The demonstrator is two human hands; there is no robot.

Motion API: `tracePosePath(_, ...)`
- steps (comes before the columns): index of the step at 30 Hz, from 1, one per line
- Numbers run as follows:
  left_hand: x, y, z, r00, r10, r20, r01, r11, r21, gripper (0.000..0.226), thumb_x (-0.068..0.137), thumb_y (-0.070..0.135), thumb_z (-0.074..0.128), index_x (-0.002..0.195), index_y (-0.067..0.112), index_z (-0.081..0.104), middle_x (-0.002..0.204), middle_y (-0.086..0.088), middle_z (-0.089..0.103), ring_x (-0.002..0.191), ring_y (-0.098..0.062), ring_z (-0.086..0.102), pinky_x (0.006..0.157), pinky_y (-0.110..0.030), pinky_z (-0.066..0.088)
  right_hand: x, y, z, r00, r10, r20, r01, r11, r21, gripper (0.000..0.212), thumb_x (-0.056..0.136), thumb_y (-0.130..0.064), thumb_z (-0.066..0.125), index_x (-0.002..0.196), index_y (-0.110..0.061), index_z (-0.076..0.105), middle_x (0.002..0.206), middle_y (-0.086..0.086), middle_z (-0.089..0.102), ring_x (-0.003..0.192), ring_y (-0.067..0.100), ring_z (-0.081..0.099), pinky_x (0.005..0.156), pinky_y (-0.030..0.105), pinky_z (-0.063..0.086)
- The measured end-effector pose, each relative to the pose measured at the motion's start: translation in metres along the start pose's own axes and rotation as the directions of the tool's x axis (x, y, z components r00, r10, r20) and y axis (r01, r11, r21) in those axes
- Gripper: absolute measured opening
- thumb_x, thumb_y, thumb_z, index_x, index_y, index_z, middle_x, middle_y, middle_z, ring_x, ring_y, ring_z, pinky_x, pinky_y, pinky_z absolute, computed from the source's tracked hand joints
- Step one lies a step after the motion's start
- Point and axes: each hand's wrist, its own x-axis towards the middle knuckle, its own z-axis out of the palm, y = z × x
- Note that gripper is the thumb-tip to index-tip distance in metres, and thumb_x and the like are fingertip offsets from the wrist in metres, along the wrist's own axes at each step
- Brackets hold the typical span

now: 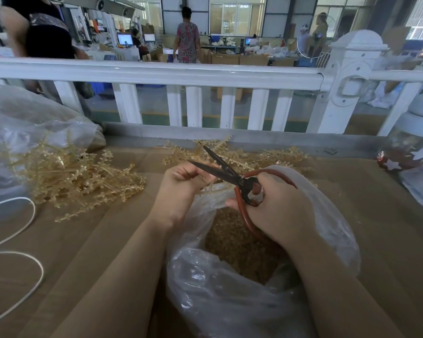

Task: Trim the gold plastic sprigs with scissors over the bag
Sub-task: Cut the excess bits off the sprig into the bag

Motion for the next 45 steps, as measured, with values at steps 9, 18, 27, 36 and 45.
tracePosePath(9,0.003,-0.001,0.001,0.999,0.02,0.027,-0.019,0.999,-0.033,0.019,0.092,0.003,0.061,0.098,-0.015,0.064,0.104,-0.038,0.061,0.091,-0.027,0.059,0.083,-0.025,0.051,0.001,-0.004,-0.006,0.998,-0.011,-0.061,0.013,0.999,0.04,0.061,0.069,-0.091,0.04,0.08,-0.032,0.054,0.068,-0.023,0.045,0.058,-0.004,0.041,0.053,0.014,0.036)
tracePosePath(18,0.002,0.001,-0.003,0.997,0.048,0.06,-0.049,0.999,0.01,0.02,0.094,0.004,0.06,0.096,-0.016,0.063,0.101,-0.039,0.059,0.09,-0.026,0.057,0.084,-0.026,0.049,0.0,-0.001,-0.006,1.0,-0.001,-0.007,0.002,0.999,0.047,0.079,0.067,-0.095,0.03,0.092,-0.029,0.067,0.08,-0.018,0.065,0.07,0.003,0.057,0.066,0.023,0.054)
tracePosePath(27,-0.001,0.008,-0.001,0.995,0.046,0.088,-0.048,0.999,0.019,0.022,0.094,0.001,0.059,0.082,0.016,0.071,0.083,-0.001,0.068,0.083,-0.014,0.06,0.082,-0.022,0.05,0.0,-0.002,-0.007,1.0,-0.024,-0.012,0.024,0.998,0.054,0.066,0.072,-0.089,0.047,0.092,-0.03,0.069,0.078,-0.017,0.066,0.068,0.003,0.058,0.065,0.02,0.052)
tracePosePath(36,-0.002,0.009,0.001,0.997,0.056,0.047,-0.058,0.997,0.052,0.017,0.093,-0.001,0.06,0.083,0.009,0.07,0.081,-0.006,0.067,0.08,-0.016,0.058,0.078,-0.024,0.048,0.001,-0.004,-0.011,1.0,-0.001,0.007,0.001,0.999,0.034,0.072,0.066,-0.093,0.039,0.087,-0.03,0.066,0.075,-0.015,0.063,0.065,0.003,0.056,0.057,0.019,0.047)
tracePosePath(45,-0.001,0.006,0.002,0.991,0.098,0.086,-0.101,0.995,0.025,0.017,0.094,-0.004,0.058,0.083,0.006,0.066,0.078,0.002,0.069,0.079,-0.011,0.063,0.078,-0.021,0.05,0.001,-0.003,-0.009,1.0,-0.007,0.02,0.006,0.998,0.065,0.078,0.065,-0.097,0.031,0.091,-0.032,0.067,0.073,-0.02,0.061,0.064,-0.001,0.054,0.06,0.015,0.047)
